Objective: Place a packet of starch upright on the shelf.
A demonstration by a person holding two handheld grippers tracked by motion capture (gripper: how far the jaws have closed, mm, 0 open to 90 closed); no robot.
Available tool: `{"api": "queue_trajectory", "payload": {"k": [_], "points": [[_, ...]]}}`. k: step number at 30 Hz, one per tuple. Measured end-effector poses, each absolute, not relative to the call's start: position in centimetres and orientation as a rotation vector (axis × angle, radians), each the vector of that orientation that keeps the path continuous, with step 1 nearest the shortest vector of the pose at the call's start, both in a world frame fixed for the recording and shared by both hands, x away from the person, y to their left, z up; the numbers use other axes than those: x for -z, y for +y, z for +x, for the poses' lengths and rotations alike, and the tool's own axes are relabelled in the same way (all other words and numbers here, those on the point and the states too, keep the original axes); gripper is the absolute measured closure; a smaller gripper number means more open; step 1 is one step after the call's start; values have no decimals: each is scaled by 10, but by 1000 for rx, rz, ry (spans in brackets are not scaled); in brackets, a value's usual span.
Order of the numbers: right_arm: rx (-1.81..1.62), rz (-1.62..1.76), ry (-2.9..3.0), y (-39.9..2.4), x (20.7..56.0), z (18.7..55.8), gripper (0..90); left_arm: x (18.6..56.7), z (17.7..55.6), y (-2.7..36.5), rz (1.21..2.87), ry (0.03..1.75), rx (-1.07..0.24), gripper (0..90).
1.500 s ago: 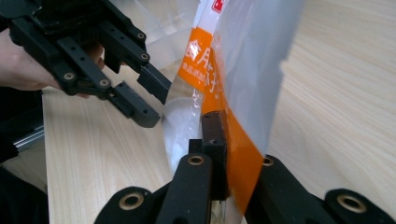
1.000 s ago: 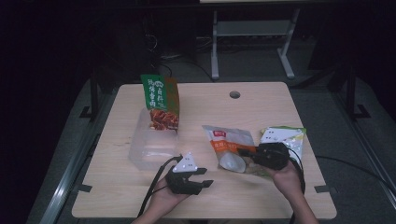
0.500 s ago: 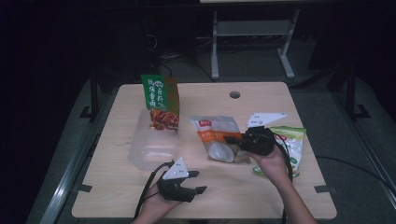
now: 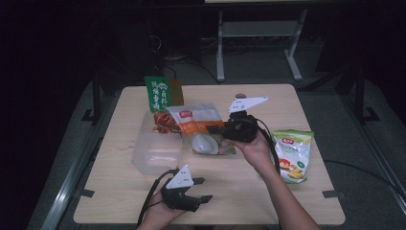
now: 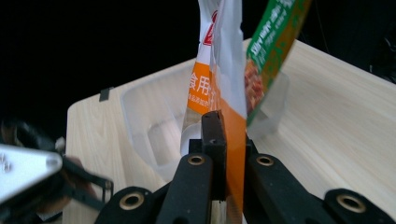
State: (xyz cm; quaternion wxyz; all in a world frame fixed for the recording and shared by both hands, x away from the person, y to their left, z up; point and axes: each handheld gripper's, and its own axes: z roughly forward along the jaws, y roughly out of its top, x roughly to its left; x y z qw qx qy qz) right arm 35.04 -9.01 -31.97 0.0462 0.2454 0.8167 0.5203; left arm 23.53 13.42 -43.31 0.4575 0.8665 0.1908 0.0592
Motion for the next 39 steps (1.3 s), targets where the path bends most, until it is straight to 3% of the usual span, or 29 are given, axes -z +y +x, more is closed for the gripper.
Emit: {"api": "queue_trajectory", "payload": {"k": [17, 28, 39], "points": [[-1648, 695, 2525, -3, 316, 391, 900, 437, 234, 132, 2136, 485, -119, 372], [-1615, 698, 2598, 50, 336, 414, 899, 433, 235, 138, 2112, 497, -114, 371], [-1608, 754, 2664, 74, 372, 424, 898, 433, 233, 136, 2120, 479, -123, 371]]}}
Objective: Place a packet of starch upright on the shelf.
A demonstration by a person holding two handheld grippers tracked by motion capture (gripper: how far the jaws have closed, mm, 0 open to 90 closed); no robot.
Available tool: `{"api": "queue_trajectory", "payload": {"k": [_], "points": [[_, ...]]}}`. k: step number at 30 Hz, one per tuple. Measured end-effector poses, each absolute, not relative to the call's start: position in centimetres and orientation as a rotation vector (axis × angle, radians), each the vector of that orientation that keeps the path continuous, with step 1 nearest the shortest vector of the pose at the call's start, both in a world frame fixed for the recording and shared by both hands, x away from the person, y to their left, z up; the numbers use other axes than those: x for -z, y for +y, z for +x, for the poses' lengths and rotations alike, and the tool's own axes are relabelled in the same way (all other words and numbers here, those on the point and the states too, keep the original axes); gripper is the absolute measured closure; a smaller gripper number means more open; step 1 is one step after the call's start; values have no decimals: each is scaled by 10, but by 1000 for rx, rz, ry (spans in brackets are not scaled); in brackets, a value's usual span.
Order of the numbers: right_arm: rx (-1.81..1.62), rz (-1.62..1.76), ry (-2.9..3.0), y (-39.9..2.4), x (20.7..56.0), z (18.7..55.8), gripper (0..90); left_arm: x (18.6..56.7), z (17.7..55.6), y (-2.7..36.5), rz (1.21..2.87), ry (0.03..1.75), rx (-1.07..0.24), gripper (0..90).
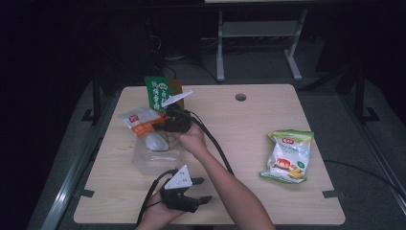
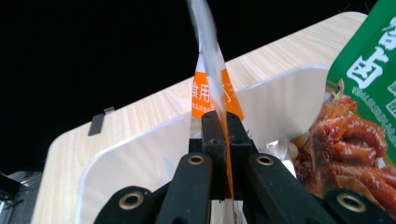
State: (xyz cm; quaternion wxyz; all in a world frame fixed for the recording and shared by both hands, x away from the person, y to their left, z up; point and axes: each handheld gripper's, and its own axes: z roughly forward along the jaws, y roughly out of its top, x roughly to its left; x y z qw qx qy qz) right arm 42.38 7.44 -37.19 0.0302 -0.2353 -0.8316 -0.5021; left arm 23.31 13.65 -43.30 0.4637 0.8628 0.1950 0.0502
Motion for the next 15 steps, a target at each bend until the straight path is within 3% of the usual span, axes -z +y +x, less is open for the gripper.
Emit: {"api": "queue_trajectory", "payload": {"k": [7, 15], "points": [[1462, -684, -2664, 76, 367, 424, 869, 433, 233, 136, 2121, 479, -122, 367], [1197, -610, -2851, 93, 364, 430, 746, 434, 234, 135, 2128, 472, -121, 362]]}}
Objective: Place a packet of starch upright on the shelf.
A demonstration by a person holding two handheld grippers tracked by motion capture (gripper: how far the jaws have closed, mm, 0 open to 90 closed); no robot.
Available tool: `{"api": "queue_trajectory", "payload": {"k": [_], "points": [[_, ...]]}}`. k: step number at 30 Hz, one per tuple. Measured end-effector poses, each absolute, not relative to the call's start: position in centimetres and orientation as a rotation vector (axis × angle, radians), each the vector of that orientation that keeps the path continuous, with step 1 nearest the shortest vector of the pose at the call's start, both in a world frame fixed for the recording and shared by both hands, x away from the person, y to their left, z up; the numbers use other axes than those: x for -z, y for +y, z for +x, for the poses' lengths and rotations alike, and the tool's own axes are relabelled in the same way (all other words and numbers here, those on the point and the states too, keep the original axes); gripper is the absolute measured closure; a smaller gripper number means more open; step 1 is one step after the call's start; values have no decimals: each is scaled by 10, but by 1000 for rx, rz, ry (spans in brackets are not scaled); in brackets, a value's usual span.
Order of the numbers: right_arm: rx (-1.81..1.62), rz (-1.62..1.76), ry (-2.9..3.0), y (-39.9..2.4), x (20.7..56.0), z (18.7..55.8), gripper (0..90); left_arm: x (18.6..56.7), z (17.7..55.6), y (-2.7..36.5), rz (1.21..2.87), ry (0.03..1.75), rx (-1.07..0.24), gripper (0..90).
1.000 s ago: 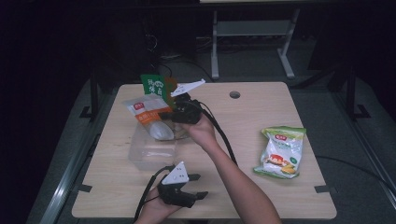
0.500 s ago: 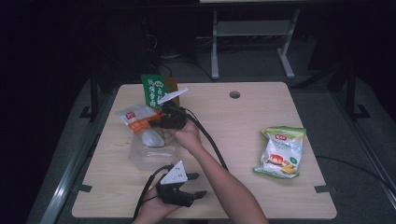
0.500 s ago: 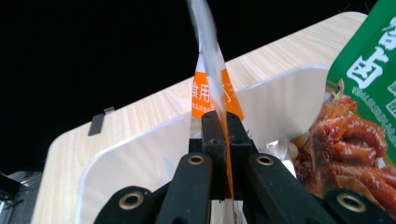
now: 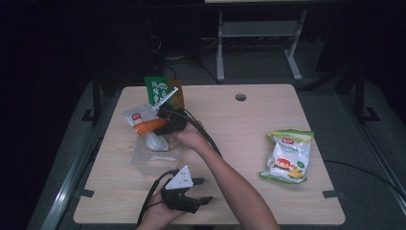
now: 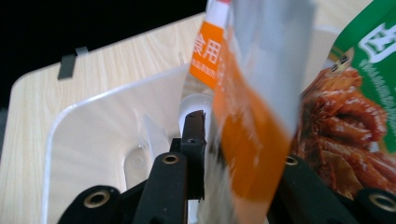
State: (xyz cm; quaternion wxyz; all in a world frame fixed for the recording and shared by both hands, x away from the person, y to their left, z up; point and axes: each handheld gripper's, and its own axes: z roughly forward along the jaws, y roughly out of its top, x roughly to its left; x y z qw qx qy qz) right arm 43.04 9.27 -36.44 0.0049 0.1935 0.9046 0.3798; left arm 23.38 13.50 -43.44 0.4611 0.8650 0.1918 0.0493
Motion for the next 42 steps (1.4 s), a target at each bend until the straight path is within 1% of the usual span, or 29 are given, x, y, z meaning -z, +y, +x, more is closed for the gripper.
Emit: {"api": "queue_trajectory", "payload": {"k": [4, 5, 9, 11, 16, 21, 27, 31, 35, 40, 41, 42], "points": [[-1127, 623, 2878, 100, 370, 435, 729, 435, 234, 135, 2130, 471, -120, 362], [-1110, 626, 2892, 101, 372, 436, 738, 435, 234, 135, 2131, 470, -118, 361], [-1095, 625, 2894, 101, 374, 435, 858, 435, 234, 135, 2130, 472, -115, 361], [-1124, 638, 2894, 98, 375, 434, 896, 434, 234, 135, 2132, 466, -121, 361], [-1232, 689, 2832, 90, 374, 427, 900, 434, 234, 135, 2139, 463, -140, 361], [-1441, 768, 2730, 80, 373, 421, 900, 433, 233, 135, 2142, 457, -148, 361], [-1550, 826, 2655, 73, 394, 422, 900, 433, 232, 133, 2151, 449, -146, 361], [-1518, 815, 2670, 74, 408, 421, 885, 433, 233, 133, 2146, 450, -149, 362], [-1488, 790, 2663, 68, 400, 419, 713, 434, 233, 134, 2145, 455, -146, 362], [-1442, 783, 2683, 54, 387, 417, 705, 435, 233, 132, 2154, 452, -145, 362], [-1425, 781, 2689, 52, 386, 417, 710, 435, 233, 132, 2154, 450, -146, 361], [-1420, 786, 2693, 50, 386, 416, 736, 435, 233, 132, 2155, 450, -146, 361]]}}
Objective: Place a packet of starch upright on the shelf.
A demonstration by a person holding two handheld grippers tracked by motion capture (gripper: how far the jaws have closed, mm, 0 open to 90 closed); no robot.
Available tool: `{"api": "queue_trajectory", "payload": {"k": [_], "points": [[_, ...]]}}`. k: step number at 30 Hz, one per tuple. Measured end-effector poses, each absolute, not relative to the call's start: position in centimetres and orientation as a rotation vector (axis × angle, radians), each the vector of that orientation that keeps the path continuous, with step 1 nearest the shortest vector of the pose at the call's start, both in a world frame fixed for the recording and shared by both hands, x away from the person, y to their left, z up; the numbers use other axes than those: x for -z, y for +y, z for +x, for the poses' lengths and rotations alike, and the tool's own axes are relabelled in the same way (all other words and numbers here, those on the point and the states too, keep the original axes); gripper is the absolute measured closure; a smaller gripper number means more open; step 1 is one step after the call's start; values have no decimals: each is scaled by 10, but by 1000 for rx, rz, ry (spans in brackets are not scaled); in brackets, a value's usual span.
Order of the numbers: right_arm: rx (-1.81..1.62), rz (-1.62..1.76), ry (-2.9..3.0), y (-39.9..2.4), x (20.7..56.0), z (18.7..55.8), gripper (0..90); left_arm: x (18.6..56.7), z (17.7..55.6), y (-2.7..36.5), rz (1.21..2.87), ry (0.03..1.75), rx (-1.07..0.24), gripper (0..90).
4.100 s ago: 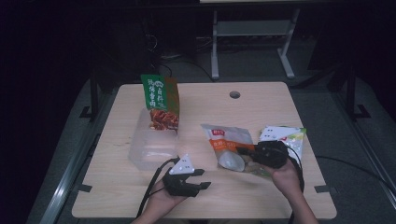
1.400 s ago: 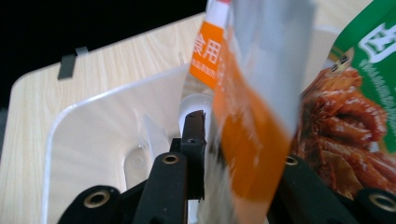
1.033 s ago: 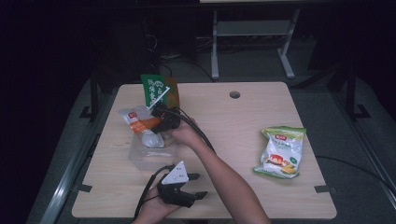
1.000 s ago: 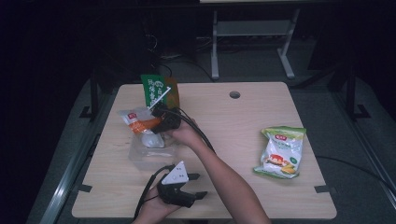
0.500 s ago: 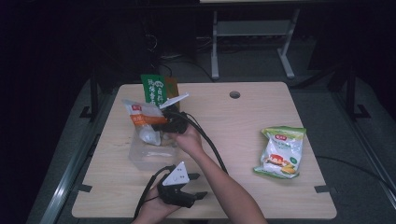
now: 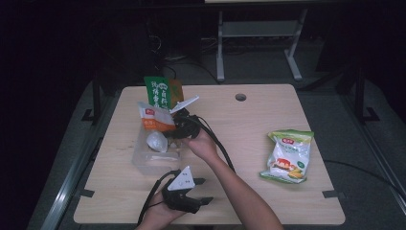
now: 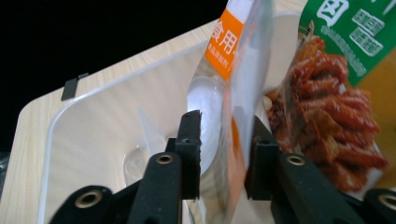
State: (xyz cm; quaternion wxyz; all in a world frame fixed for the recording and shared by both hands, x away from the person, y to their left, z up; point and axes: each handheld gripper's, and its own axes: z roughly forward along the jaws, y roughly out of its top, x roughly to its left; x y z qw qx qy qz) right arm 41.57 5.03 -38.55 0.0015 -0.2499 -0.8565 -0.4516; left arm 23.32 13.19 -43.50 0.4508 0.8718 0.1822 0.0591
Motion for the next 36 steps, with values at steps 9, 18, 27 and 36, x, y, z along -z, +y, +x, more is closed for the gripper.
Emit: {"api": "queue_trajectory", "payload": {"k": [9, 18, 27, 36], "points": [[1386, -777, -2712, 43, 390, 413, 894, 437, 234, 131, 2158, 454, -142, 362], [1397, -749, -2680, 34, 384, 414, 681, 438, 235, 131, 2163, 458, -140, 357], [1418, -743, -2663, 8, 371, 409, 558, 438, 238, 133, 2155, 485, -137, 342], [1427, -762, -2681, -29, 366, 401, 448, 439, 239, 131, 2161, 492, -133, 320]]}}
